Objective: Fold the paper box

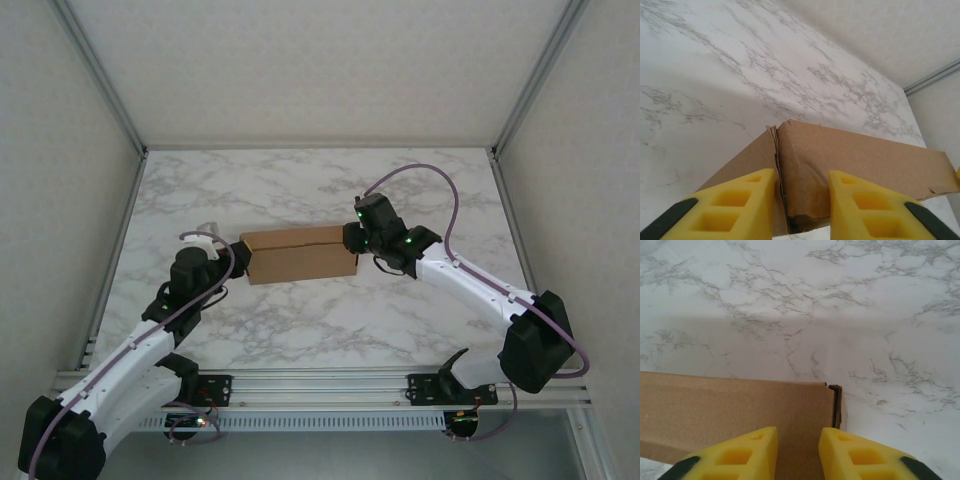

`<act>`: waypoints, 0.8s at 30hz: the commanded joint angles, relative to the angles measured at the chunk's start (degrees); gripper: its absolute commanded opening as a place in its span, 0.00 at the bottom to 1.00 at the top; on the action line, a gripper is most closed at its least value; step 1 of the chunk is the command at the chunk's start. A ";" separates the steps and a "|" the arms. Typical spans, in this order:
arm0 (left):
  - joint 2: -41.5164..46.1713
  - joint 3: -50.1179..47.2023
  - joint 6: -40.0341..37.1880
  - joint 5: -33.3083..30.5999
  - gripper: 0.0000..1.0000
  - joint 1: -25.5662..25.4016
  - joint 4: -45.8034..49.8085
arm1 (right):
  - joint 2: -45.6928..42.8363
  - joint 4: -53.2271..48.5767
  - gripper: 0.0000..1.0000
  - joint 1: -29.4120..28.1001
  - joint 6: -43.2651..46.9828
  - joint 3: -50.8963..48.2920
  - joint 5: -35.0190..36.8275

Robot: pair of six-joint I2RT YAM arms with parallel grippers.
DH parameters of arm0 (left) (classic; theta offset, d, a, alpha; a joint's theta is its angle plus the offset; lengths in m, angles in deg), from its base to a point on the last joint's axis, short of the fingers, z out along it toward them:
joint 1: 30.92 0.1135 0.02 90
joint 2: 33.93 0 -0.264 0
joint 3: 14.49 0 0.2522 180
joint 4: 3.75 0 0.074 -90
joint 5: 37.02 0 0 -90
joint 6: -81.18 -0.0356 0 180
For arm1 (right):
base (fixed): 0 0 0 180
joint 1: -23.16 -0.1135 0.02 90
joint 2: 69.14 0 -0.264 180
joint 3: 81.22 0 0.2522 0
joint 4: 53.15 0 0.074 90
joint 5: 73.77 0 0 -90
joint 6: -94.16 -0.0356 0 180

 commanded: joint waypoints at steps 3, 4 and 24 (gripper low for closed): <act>-1.79 -2.05 4.34 -3.29 0.27 0.32 5.62 | 1.15 -10.49 0.36 1.53 -0.31 -1.31 -2.63; -1.90 -2.08 4.68 -4.20 0.25 0.32 6.09 | 0.88 -10.67 0.37 2.00 -0.22 -0.80 -3.38; -1.19 -3.91 4.13 -8.86 0.22 -2.98 5.80 | 4.42 -4.26 0.43 8.67 0.29 -7.43 -19.74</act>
